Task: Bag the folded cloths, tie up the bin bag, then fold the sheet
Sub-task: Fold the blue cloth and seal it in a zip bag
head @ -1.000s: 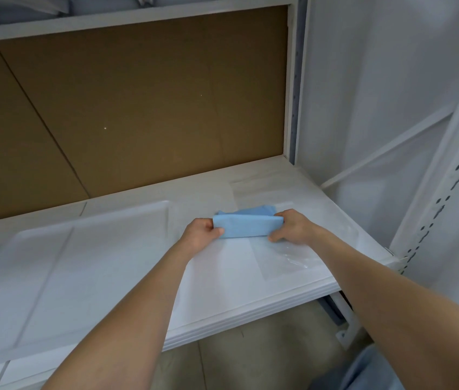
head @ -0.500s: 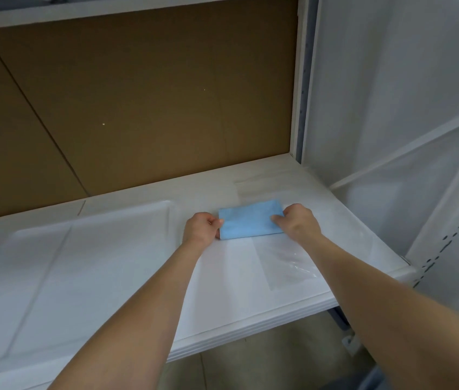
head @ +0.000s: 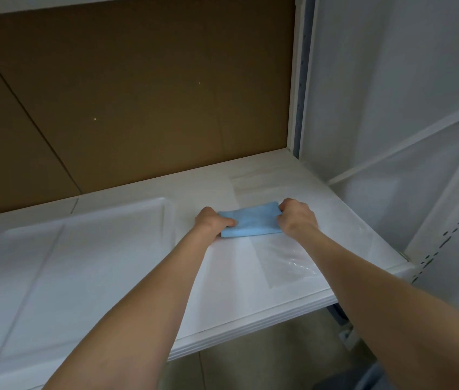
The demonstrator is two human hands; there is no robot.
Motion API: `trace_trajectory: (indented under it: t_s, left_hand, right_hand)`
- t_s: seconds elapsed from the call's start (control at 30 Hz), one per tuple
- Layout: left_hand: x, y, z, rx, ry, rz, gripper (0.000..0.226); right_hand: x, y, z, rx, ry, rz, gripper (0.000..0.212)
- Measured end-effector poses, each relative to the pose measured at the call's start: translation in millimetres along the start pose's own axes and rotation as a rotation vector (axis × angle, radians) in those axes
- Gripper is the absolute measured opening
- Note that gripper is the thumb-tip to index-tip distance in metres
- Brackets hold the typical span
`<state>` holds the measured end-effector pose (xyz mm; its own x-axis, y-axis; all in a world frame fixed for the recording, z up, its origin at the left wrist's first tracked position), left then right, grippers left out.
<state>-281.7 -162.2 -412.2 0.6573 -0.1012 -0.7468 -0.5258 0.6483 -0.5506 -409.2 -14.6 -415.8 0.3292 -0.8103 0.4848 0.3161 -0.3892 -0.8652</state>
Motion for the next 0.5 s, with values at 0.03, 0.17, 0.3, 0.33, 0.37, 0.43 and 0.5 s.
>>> trace_trajectory:
  t_s: [0.03, 0.17, 0.3, 0.33, 0.37, 0.43, 0.5]
  left_hand:
    - [-1, 0, 2, 0.004, 0.02, 0.07, 0.027]
    - [-18, -7, 16, -0.019, 0.164, 0.364, 0.016]
    - [-47, -10, 31, 0.054, 0.256, 0.341, 0.023]
    - [-53, -9, 35, 0.067, 0.279, 0.318, 0.022]
    - [-58, -8, 39, 0.073, 0.306, 0.3, 0.021]
    - [-64, -2, 44, 0.057, 0.358, 0.282, 0.021]
    - [-61, 8, 43, 0.028, 0.358, 0.257, 0.023]
  right_hand:
    - [0, -2, 0, 0.002, 0.0, -0.014, 0.037]
    - [4, -17, 3, -0.045, -0.14, -0.1, 0.069]
    - [16, -30, 11, 0.131, -0.301, -0.306, 0.092]
    - [16, -35, 14, 0.21, -0.298, -0.384, 0.081]
    - [14, -38, 17, 0.299, -0.286, -0.458, 0.065]
    - [8, -42, 21, 0.433, -0.259, -0.531, 0.037]
    - [-3, -43, 21, 0.399, -0.227, -0.53, 0.027]
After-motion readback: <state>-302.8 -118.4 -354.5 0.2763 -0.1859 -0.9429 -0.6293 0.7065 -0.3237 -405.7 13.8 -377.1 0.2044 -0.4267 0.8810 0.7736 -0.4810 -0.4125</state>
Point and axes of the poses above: each hand's wrist, its own z-axis away from the middle knuckle, its own y-axis out of the palm, x = y × z, the point moved 3 cm from there along -z, towards the middle knuckle
